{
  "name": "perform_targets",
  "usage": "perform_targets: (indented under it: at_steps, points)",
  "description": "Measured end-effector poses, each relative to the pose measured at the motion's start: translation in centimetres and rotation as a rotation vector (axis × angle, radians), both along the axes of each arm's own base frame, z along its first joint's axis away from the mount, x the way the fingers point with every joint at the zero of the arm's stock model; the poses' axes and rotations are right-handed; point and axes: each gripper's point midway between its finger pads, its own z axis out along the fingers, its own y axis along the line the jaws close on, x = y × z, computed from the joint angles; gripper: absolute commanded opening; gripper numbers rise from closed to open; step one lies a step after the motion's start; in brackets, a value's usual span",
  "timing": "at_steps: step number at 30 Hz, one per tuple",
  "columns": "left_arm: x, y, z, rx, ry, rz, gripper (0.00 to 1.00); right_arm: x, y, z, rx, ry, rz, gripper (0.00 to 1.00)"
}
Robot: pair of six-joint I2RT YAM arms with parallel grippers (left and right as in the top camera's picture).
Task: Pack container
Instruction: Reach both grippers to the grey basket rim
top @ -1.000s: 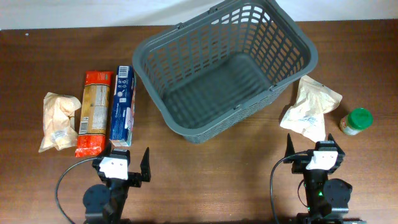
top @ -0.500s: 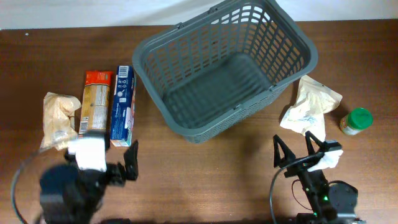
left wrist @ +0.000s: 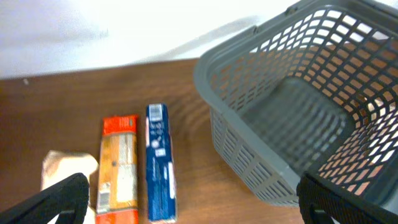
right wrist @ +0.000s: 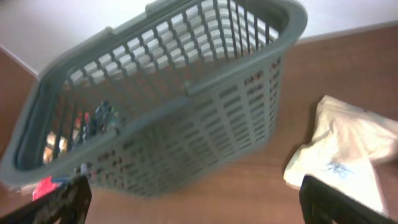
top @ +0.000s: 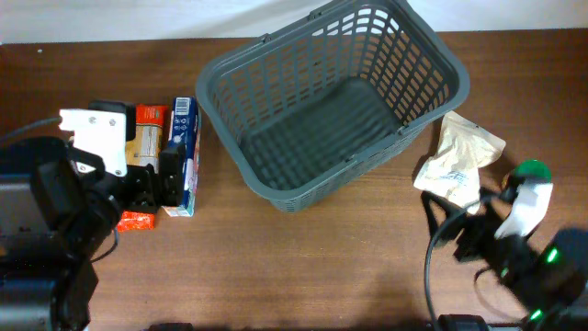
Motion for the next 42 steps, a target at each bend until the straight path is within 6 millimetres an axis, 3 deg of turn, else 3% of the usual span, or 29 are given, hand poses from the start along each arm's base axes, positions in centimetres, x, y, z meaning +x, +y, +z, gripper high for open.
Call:
perform_targets:
  at_steps: [8,9,10,12,14,17,18,19,23,28,34,42]
  points:
    - [-0.6,-1.1,0.6,0.0,-0.016,-0.074,0.99,3.6,-0.2,8.3,-0.069,0.108,0.044,0.99]
    - [-0.7,-1.2,0.5,-0.004,-0.012,-0.081,0.89,4.2,-0.2,9.2,-0.073,0.105,0.049,0.99]
    - [-0.8,-1.4,0.4,-0.009,-0.006,-0.089,0.68,4.6,-0.2,9.6,-0.076,0.111,0.053,0.96]
    - [-0.9,-1.8,0.4,-0.023,-0.001,-0.109,0.45,5.7,-0.2,10.0,-0.076,0.125,0.059,0.59]
    - [-1.0,-2.0,0.3,-0.032,0.004,-0.123,0.14,6.6,-0.2,10.0,-0.079,0.133,0.065,0.42]
    - [-1.3,-2.4,-0.2,-0.046,0.031,-0.144,0.02,8.0,-0.2,9.0,-0.065,0.177,0.06,0.22]
    - [-1.4,-2.6,-0.5,-0.049,0.044,-0.153,0.02,8.4,-0.3,8.5,-0.069,0.194,0.061,0.1]
    - [-1.6,-2.8,-0.8,-0.055,0.061,-0.162,0.02,8.8,-0.4,8.1,-0.062,0.212,0.052,0.04]
    - [-2.5,-4.9,-2.6,-0.076,0.163,-0.246,0.02,10.2,-0.8,6.6,-0.041,0.275,0.02,0.04]
    - [-4.2,-9.0,-4.5,-0.064,0.274,-0.423,0.02,12.3,-1.5,4.2,-0.052,0.356,-0.015,0.04]
    - [-8.2,-12.4,-7.0,0.043,0.413,-0.593,0.02,15.5,-2.6,1.4,-0.089,0.419,-0.049,0.04]
    - [-10.3,-17.3,-8.0,0.178,0.397,-0.739,0.02,18.4,-3.0,0.0,-0.116,0.41,-0.047,0.04]
